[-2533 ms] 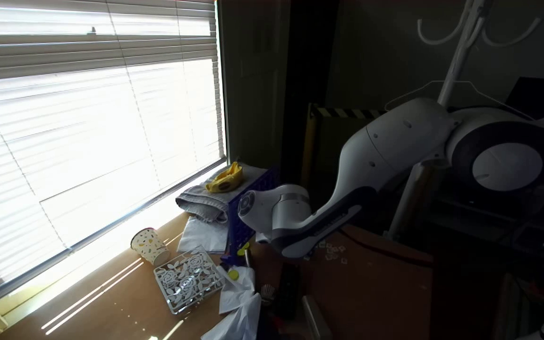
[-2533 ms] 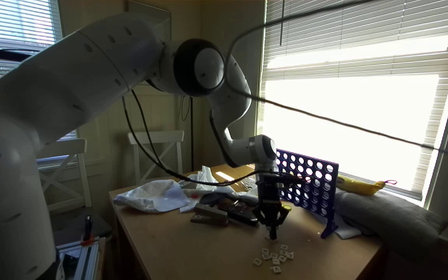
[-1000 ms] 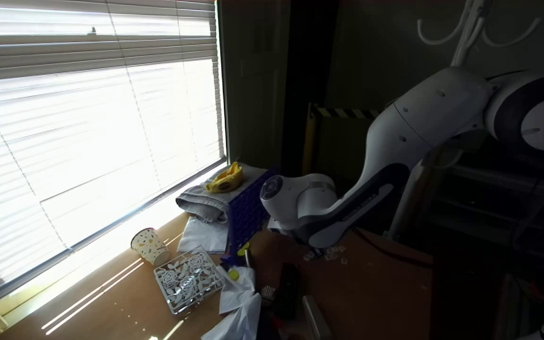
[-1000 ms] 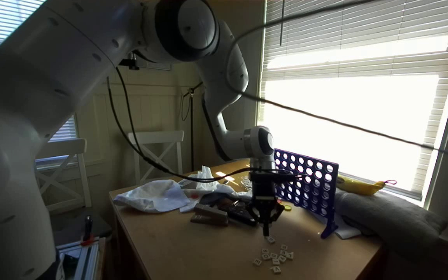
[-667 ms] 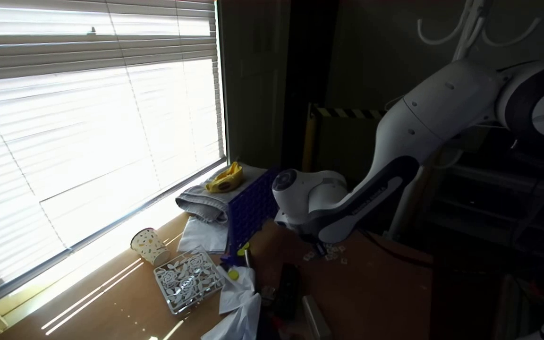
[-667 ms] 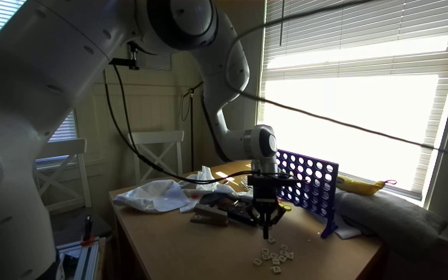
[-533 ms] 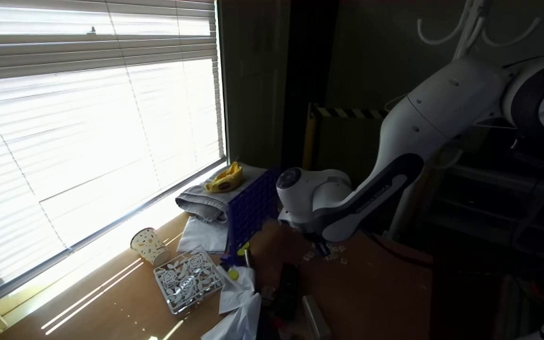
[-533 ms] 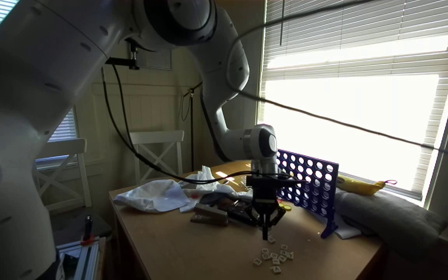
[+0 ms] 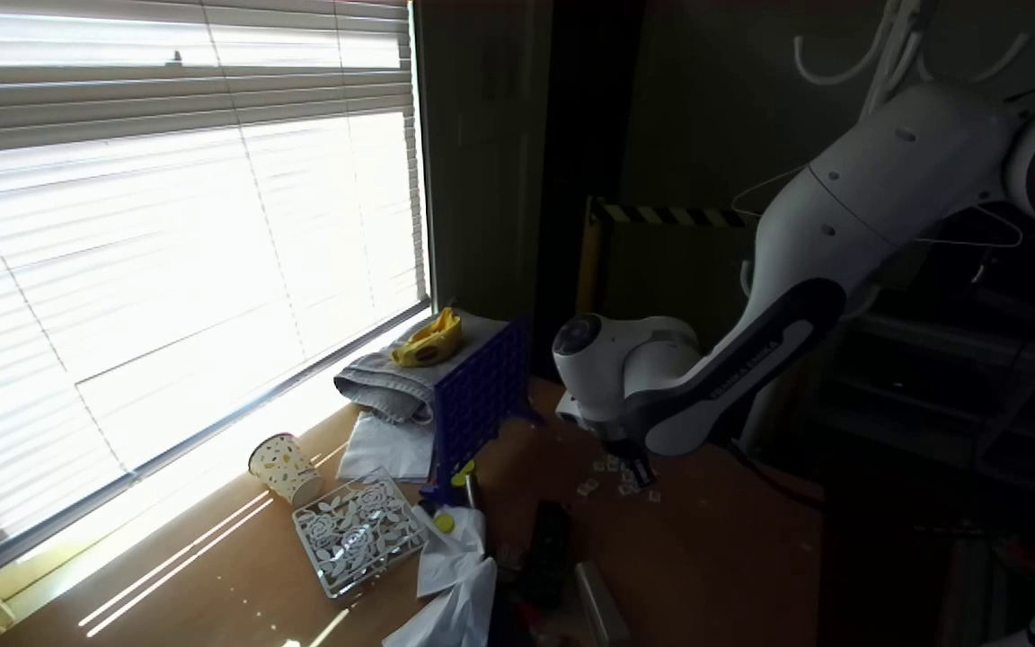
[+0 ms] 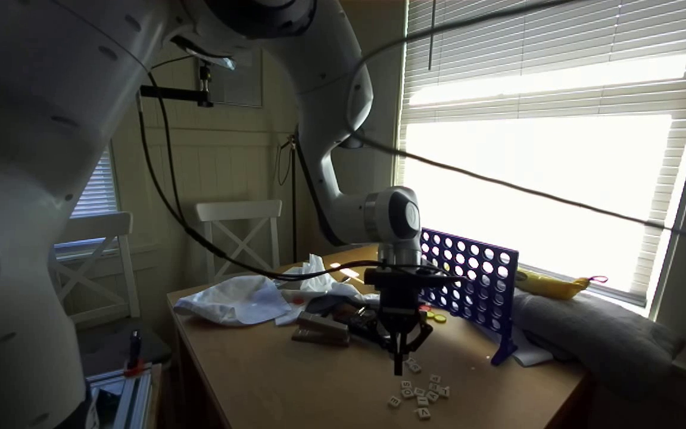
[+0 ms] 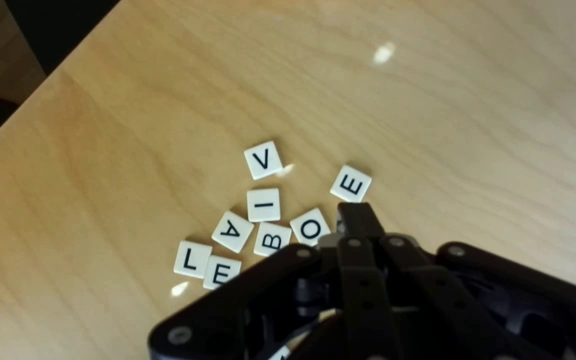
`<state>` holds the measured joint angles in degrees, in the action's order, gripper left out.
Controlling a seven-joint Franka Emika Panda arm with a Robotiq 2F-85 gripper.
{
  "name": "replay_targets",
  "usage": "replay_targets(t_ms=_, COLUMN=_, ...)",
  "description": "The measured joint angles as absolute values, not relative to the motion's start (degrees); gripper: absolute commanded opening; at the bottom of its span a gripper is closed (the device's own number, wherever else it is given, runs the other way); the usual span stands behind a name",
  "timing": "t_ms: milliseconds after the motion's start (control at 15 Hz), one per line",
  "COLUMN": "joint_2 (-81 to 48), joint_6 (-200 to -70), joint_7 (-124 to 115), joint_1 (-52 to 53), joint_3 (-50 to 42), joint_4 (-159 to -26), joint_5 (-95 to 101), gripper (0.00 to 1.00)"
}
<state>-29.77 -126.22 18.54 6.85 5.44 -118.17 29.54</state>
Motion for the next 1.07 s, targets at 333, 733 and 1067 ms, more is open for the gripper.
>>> replay_targets(t_ms=333, joint_2=-29.61, joint_6=-129.79, joint_7=17.81, joint_1=5.77, joint_3=4.60, joint_4=-120.47, joint_5=28.93, gripper=0.00)
replay_targets(t_ms=733, joint_2=-29.62, joint_6=-134.18, joint_7=17.35, joint_1=4.79, joint_3=4.08, joint_4=-122.62, joint_5=27.52, gripper=0.00)
replay_targets(t_ms=1067, joint_2=-29.62, joint_6=-136.11, joint_7=15.92, joint_1=4.69, joint_3=3.44, joint_4=-124.16, joint_5=27.35, gripper=0.00)
